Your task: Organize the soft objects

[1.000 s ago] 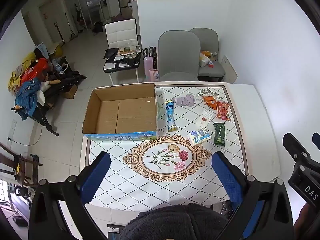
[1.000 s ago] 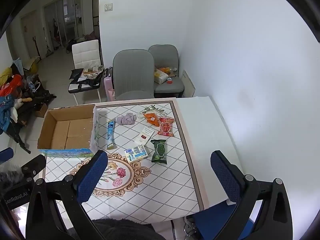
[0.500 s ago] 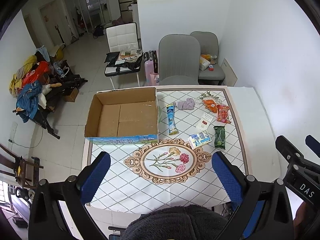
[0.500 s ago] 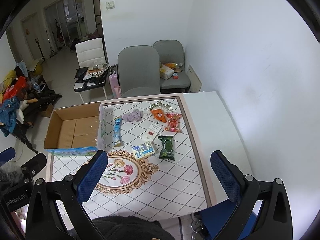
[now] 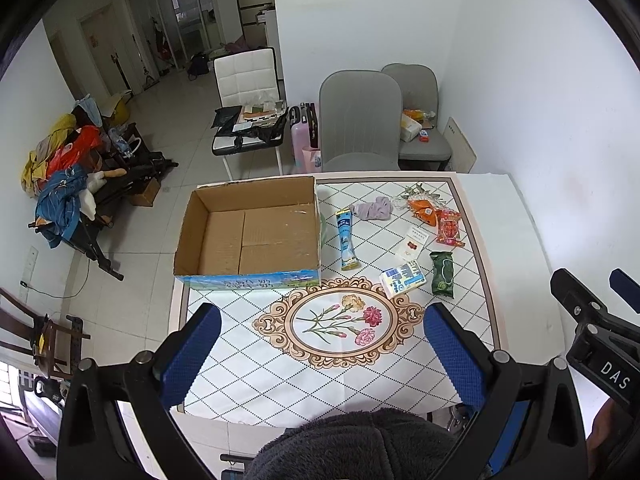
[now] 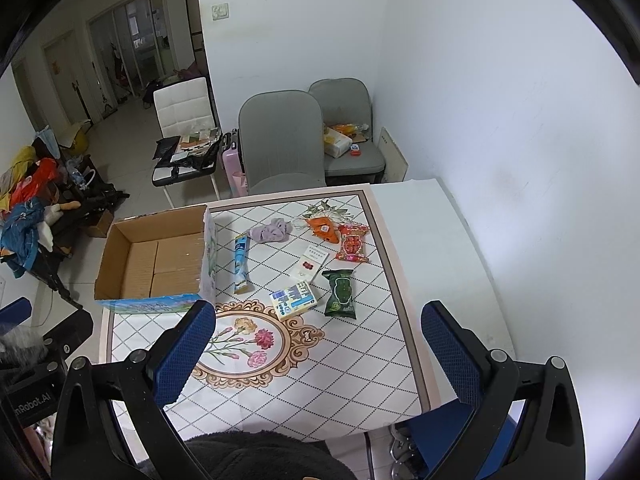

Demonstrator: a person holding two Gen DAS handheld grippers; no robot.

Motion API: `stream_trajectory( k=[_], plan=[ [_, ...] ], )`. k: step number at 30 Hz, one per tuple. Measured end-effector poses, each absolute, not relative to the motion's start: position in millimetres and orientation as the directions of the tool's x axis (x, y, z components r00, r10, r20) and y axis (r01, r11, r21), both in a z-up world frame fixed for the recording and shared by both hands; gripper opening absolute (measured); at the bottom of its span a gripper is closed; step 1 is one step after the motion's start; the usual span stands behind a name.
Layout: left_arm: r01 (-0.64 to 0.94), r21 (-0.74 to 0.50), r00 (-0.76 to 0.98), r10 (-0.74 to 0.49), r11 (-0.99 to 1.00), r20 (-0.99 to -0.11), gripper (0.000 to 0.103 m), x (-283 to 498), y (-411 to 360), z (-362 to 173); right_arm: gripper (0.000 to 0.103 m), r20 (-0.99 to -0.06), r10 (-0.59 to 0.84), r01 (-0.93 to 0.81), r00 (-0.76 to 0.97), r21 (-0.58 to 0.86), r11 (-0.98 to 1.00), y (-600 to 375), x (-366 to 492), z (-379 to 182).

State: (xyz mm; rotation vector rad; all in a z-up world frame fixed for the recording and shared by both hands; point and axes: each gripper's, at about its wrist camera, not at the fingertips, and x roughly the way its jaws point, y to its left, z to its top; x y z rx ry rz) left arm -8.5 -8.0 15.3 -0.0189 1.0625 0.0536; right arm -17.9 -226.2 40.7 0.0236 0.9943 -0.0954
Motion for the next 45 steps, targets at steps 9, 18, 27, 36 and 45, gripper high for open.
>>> stream_trajectory(
  k=[9,18,27,36,45],
  plan=[
    [-0.052,0.009,0.489,0.034,0.999,-0.871,0.103,-8.9,-8.3,15.2,0.103,-0.838,-0.071,0.092,0.541,-0.024,0.995,-226.9,-16.9,41.0],
    [-0.052,0.001,0.493,0.026,0.999,-0.870,0.103,-7.3,-9.3,14.1,0.103,-0.834,-0.077,0.099,0.546,-0.027,0.995,-227.2,-17.4,43.6],
    [-0.051,-0.001,0.493,0.024,0.999,-0.869,0.103,-3.2,-10.2,14.7,0.103,-0.832,-0.081,0.104,0.549,-0.029,0.994,-228.0,-17.1,44.2],
    [-0.051,0.000,0.493,0.025,0.999,-0.870,0.103,-2.9,-9.3,14.8,0.103,-0.830,-0.082,0.101,0.551,-0.031,0.994,-227.7,-16.9,45.4],
    [-0.052,-0.004,0.490,0.022,0.999,-0.871,0.103,-1.6,-6.0,15.7,0.103,-0.830,-0.081,0.101,0.552,-0.029,0.994,-226.4,-17.9,45.3]
  ],
)
